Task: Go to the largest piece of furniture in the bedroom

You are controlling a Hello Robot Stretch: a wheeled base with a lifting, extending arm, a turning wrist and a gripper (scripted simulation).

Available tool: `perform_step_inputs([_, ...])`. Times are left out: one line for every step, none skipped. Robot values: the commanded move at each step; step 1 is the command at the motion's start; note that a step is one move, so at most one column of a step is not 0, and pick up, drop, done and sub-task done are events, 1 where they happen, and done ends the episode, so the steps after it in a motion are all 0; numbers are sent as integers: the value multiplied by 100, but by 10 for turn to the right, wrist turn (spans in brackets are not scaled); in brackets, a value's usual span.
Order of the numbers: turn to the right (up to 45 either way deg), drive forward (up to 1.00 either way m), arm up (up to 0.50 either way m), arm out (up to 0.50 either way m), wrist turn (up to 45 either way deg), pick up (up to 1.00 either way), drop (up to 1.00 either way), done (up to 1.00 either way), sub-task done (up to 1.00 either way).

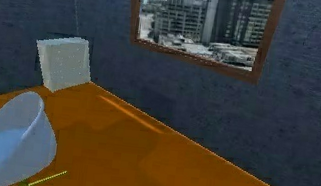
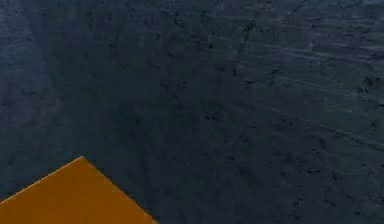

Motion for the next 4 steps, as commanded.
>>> perform_step_inputs([-150,0,0,0,0,0,0,0,0])
perform_step_inputs([0,20,0,0,0,0,0,0,0])
perform_step_inputs([-450,0,0,0,0,0,0,0,0])
perform_step_inputs([-450,0,0,0,0,0,0,0,0])
